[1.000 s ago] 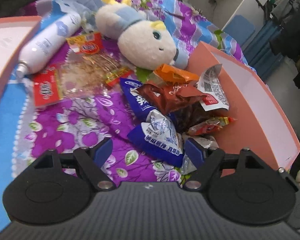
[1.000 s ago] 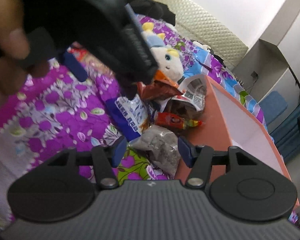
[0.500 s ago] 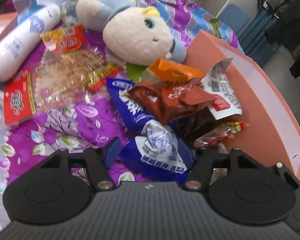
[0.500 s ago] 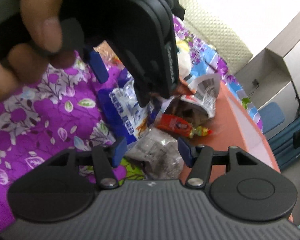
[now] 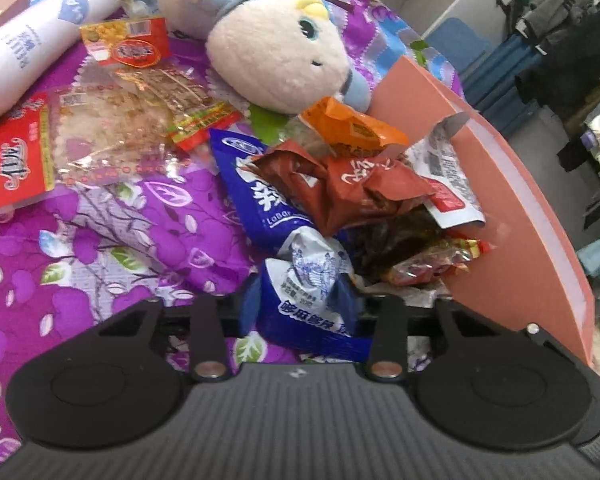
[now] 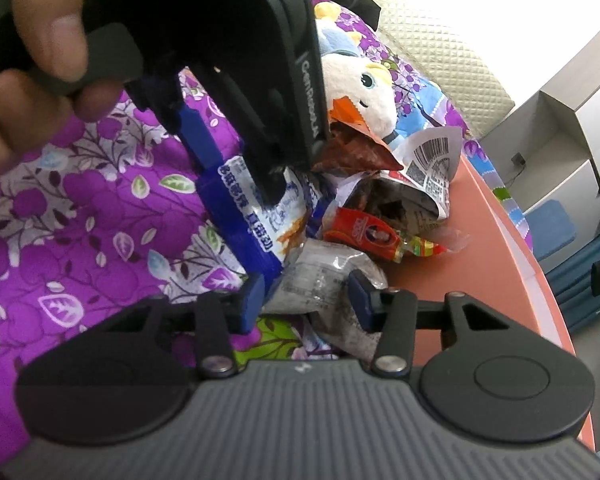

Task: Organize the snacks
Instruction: 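Grasp the blue snack bag with the left tool while the right reaches the clear bag, then lift the blue bag with the left tool while the right tool grasps the clear bag, then carry the blue bag and clear bag over the deep pink box with both tools, then open the left tool to drop the blue bag while the right releases the clear bag, then withdraw both open tools from the deep pink box, then move the left tool to the brown foil bag while the right reaches nearby snacks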

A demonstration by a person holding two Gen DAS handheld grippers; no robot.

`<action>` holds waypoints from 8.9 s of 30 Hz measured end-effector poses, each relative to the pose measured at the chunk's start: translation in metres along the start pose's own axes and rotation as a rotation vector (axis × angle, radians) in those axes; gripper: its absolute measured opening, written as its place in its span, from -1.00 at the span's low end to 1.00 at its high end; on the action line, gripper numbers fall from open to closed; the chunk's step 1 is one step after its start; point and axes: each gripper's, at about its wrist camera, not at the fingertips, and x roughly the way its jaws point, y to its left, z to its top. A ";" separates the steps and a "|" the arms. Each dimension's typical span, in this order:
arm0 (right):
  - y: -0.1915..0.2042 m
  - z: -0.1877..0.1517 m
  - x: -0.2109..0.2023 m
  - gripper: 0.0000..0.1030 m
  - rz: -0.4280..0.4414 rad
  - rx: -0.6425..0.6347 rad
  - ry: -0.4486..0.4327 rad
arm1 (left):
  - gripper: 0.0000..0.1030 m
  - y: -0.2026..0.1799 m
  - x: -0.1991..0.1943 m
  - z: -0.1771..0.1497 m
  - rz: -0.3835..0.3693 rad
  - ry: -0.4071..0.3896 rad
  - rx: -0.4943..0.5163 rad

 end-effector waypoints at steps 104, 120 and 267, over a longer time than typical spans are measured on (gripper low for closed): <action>-0.123 -0.043 -0.164 0.21 0.376 0.714 -0.103 | -0.26 -0.087 -0.224 -0.133 0.262 -0.163 -0.024; -0.200 -0.078 -0.203 0.21 0.200 0.823 -0.140 | -0.26 -0.171 -0.228 -0.097 0.152 -0.217 0.084; -0.029 -0.003 -0.076 0.01 0.051 0.064 -0.046 | 0.45 -0.029 -0.067 0.003 0.232 -0.081 -0.017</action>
